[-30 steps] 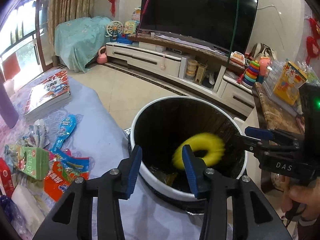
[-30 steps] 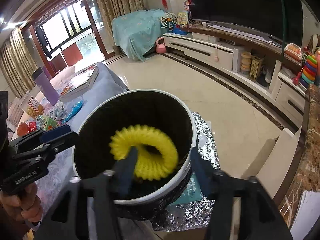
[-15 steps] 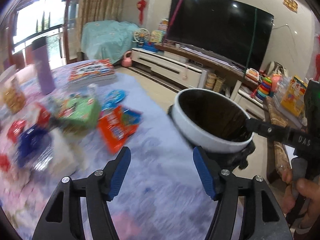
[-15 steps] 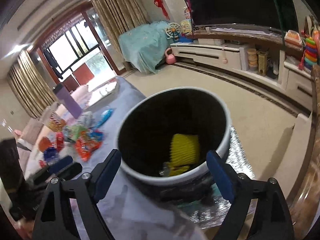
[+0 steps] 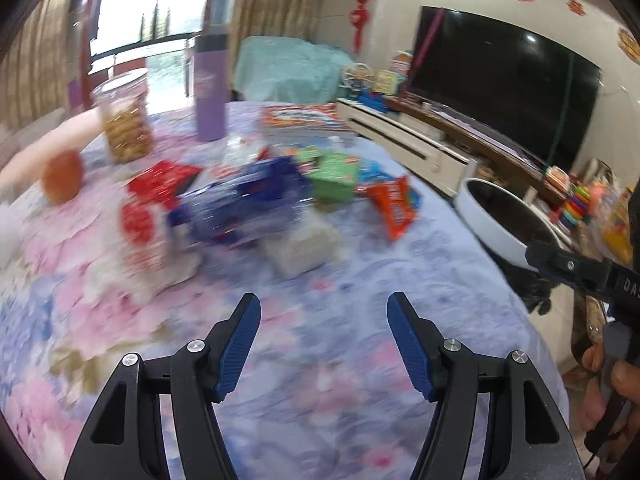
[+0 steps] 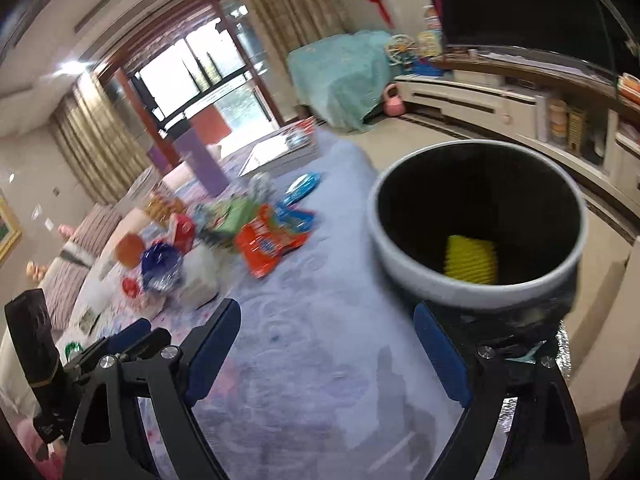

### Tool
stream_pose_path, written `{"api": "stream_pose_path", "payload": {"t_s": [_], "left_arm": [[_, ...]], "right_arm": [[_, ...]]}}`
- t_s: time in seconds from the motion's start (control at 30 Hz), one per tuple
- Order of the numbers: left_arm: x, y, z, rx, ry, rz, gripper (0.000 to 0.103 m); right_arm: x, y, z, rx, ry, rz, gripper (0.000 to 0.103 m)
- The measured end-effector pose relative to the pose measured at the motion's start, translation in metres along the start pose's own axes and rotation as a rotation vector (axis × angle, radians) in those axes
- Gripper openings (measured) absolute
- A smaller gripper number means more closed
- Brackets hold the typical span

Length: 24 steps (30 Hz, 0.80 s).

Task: Collect trash
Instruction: 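Move both tools back toward the table items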

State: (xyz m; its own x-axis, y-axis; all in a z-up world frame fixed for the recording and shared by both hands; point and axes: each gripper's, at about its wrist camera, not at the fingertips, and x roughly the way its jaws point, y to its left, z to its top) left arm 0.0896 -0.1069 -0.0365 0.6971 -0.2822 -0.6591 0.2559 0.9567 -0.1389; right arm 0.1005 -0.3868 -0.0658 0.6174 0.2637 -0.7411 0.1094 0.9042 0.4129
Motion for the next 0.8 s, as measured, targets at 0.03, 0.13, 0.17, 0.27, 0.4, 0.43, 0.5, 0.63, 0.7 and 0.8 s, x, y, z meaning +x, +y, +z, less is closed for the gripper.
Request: {"api": "stream_pose_path", "payload": {"t_s": [0.03, 0.13, 0.17, 0.27, 0.4, 0.43, 0.5, 0.63, 0.7, 0.8], "left_arm": [[-0.005, 0.005, -0.003, -0.015, 0.0, 0.008, 0.065], [-0.018, 0.012, -0.011, -0.049, -0.006, 0.041, 0.065], [-0.023, 0.014, -0.014, -0.057, -0.006, 0.052, 0.065], [-0.035, 0.018, -0.024, -0.081, -0.004, 0.078, 0.066], [-0.045, 0.027, -0.021, -0.11, 0.002, 0.11, 0.065], [-0.048, 0.03, -0.02, -0.116, 0.002, 0.119, 0.065], [-0.053, 0.035, -0.019, -0.131, 0.005, 0.133, 0.065], [-0.044, 0.048, -0.001, -0.156, 0.018, 0.156, 0.065], [-0.041, 0.051, 0.003, -0.168, 0.023, 0.165, 0.065], [-0.023, 0.059, 0.017, -0.177, 0.035, 0.167, 0.066]], "right_arm": [[0.005, 0.006, -0.001, -0.006, 0.008, 0.009, 0.09], [0.015, 0.022, -0.007, -0.025, 0.031, 0.034, 0.09], [0.018, 0.026, -0.009, -0.031, 0.035, 0.04, 0.09], [0.027, 0.046, -0.014, -0.061, 0.05, 0.062, 0.09], [0.039, 0.066, -0.018, -0.097, 0.06, 0.086, 0.09], [0.042, 0.07, -0.018, -0.104, 0.066, 0.091, 0.09], [0.048, 0.078, -0.02, -0.119, 0.075, 0.098, 0.09], [0.056, 0.083, -0.02, -0.146, 0.078, 0.081, 0.09], [0.059, 0.082, -0.017, -0.149, 0.077, 0.065, 0.089], [0.067, 0.078, -0.007, -0.158, 0.067, 0.032, 0.089]]}}
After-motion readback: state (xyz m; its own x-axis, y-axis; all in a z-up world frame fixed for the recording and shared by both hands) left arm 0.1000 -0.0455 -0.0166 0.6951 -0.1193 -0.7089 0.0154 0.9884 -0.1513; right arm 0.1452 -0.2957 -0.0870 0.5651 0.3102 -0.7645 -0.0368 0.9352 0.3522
